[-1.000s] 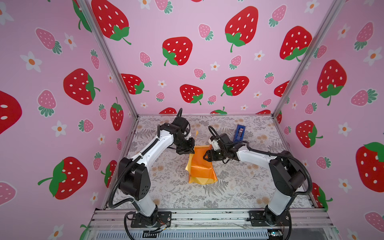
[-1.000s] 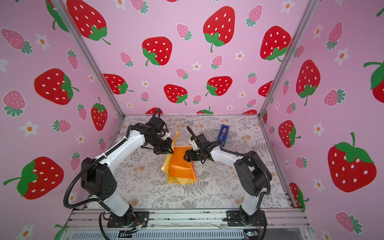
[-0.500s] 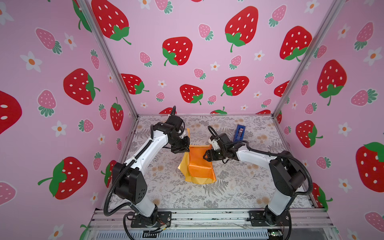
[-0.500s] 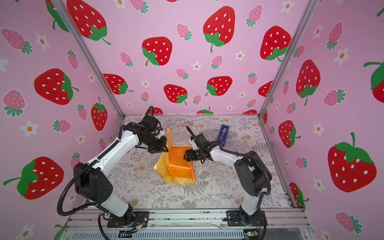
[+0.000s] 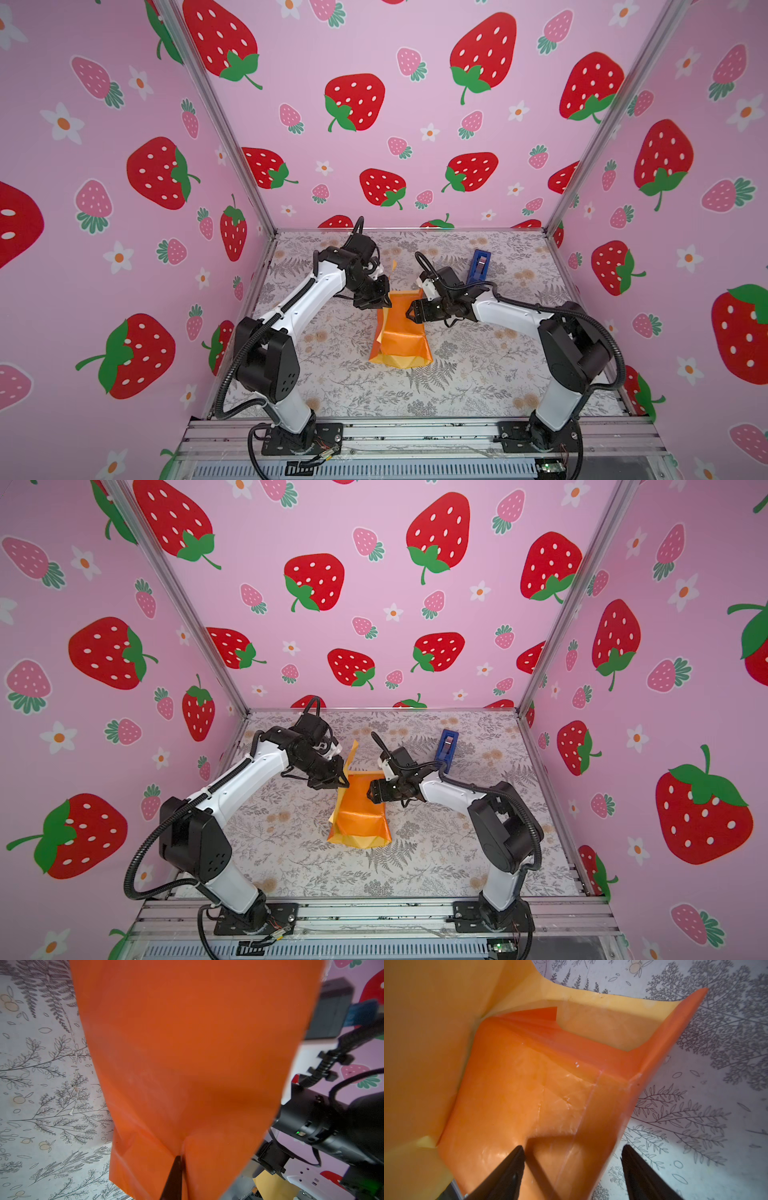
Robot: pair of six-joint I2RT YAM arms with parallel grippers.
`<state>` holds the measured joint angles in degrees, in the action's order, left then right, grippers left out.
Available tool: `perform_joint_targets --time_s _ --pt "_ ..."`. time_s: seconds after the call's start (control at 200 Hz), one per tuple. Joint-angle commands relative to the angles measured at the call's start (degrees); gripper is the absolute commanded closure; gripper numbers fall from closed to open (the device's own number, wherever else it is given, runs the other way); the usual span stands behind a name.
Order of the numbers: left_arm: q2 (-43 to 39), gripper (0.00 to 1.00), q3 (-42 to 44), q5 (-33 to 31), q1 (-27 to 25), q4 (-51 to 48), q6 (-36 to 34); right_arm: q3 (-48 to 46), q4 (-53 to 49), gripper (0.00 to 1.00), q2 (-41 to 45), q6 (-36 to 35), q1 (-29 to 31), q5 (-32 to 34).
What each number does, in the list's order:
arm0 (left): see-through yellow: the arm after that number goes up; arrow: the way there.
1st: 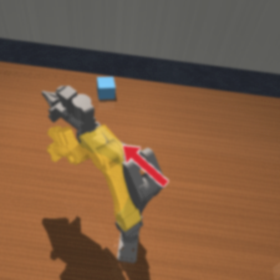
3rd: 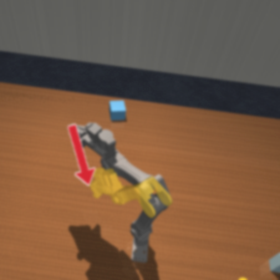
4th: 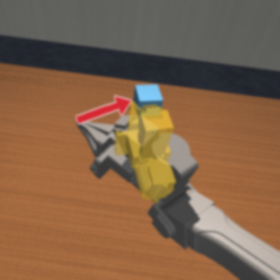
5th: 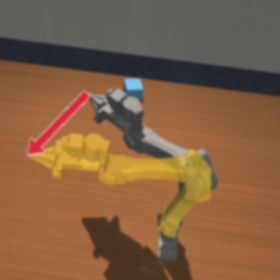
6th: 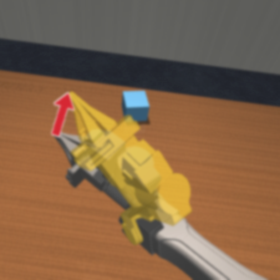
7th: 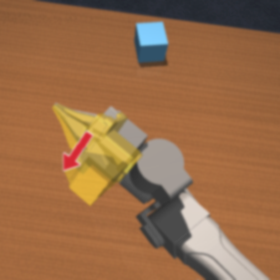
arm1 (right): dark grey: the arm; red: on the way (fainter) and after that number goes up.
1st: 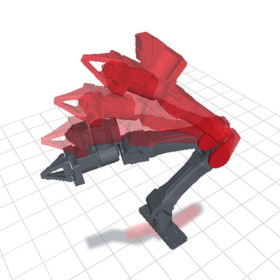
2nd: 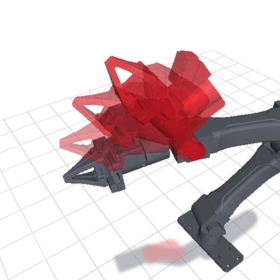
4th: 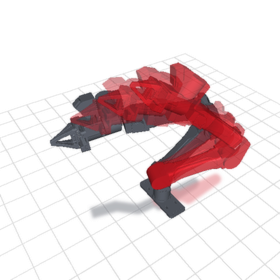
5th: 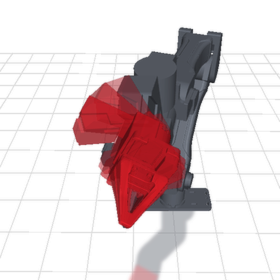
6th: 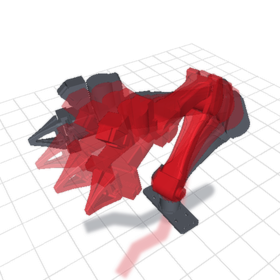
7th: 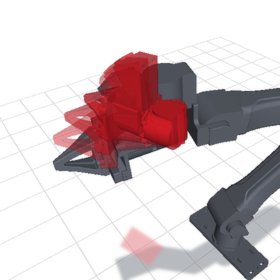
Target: Wrap the gift box in paper
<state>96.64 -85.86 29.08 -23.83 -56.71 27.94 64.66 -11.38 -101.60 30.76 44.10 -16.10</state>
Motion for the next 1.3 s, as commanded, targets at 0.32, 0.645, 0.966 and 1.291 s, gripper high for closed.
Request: perform_joint_targets --time_s 0.32,0.645,0.966,1.291 --pt "4.55 0.85 3.58 3.79 -3.03 7.05 3.11 -1.95 -0.01 0.25 1.80 3.08 -0.15 -0.81" --pt "6.54 0.84 6.50 4.01 -3.36 10.41 4.18 -15.15 12.63 0.25 15.16 13.14 -7.50 -10.66" --pt "6.40 0.82 7.31 5.62 -3.41 13.76 7.03 -28.24 48.17 0.15 10.27 32.96 -9.56 -26.85" --pt "6.49 0.82 10.84 8.80 -5.41 22.44 13.55 -30.14 62.87 0.12 5.74 42.13 -9.11 -27.54"
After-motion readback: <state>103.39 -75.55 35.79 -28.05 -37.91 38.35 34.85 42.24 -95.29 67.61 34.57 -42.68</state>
